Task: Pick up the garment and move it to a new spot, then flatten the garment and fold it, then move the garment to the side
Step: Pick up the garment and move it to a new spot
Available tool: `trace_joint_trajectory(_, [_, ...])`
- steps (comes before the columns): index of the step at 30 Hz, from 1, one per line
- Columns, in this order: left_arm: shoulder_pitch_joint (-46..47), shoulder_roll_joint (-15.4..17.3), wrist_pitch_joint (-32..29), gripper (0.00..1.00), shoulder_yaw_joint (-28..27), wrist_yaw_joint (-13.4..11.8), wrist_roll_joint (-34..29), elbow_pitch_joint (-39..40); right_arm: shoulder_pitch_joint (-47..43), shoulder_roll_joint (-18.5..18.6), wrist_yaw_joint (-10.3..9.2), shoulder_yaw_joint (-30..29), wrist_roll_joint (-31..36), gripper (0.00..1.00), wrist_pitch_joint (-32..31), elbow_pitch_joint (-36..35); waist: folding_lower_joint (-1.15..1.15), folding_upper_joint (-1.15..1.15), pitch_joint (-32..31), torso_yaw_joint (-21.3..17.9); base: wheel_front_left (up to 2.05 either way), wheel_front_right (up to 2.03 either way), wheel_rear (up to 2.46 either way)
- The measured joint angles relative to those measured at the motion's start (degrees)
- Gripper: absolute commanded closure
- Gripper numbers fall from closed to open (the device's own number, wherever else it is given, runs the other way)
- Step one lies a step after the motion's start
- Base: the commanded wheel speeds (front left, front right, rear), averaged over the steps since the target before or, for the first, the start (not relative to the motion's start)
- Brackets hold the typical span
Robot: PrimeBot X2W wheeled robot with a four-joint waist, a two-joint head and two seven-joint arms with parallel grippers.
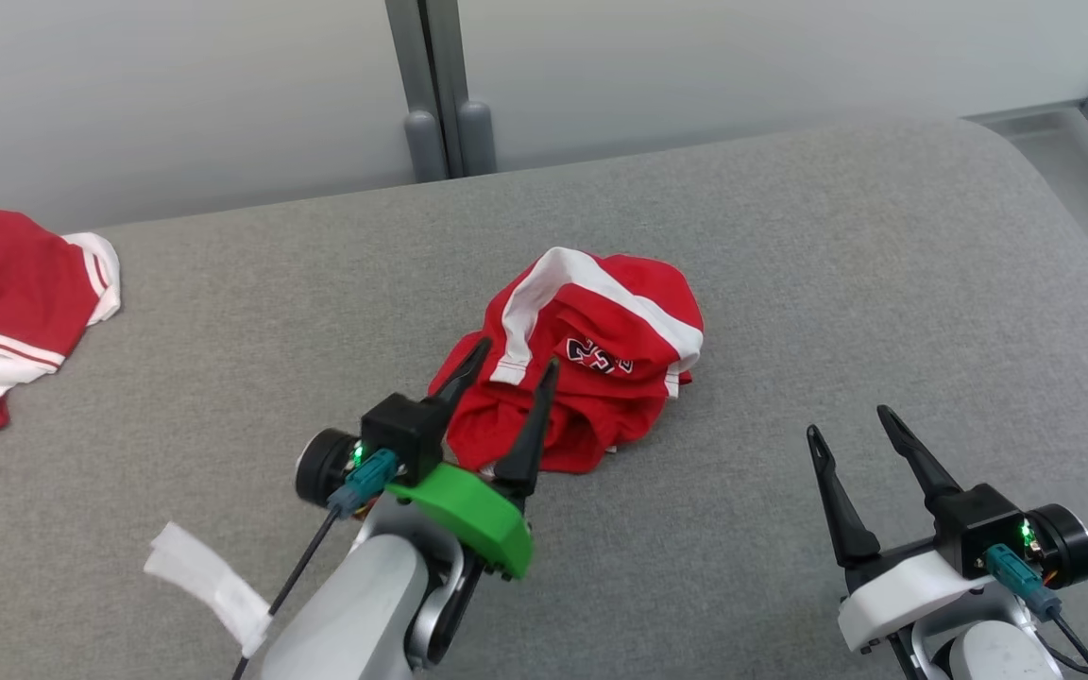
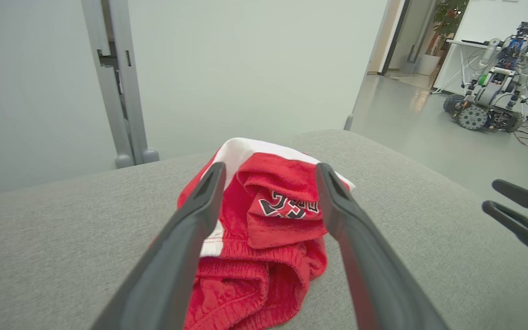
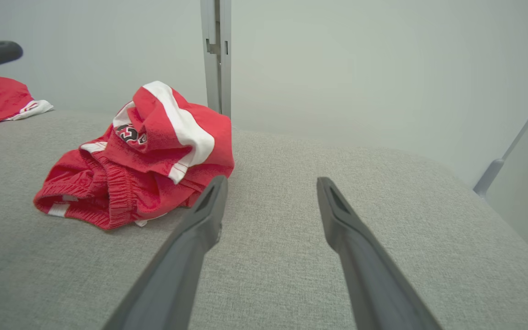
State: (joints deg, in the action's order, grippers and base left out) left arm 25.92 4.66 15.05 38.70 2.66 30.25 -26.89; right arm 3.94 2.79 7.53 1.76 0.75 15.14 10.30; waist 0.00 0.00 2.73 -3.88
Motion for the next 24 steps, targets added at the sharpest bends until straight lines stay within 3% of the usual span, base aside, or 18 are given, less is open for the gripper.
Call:
trace_joint_trajectory(11, [-17.1,1.5,0.0,0.0,-16.1,-0.3,-7.3,6.7,-1.7,0.0,0.0,-0.2,-0.4,0.0,0.0,0.0,0.0,0.0,-4.5,3.5,0.0,0.0,0.0])
trace_joint_trajectory(19, [-26.3,-0.3,0.0,0.0,-26.0,0.9,-9.7,10.0,-3.6,0.0,0.0,-0.8,-2.4,0.0,0.0,0.2,0.0,0.0,-6.1,4.7,0.0,0.0,0.0])
trace_joint_trajectory(24, [-29.3,-1.4,0.0,0.0,-29.1,1.7,-10.4,11.6,-4.9,0.0,0.0,-1.2,-3.6,0.0,0.0,0.7,0.0,0.0,-6.6,5.1,0.0,0.0,0.0])
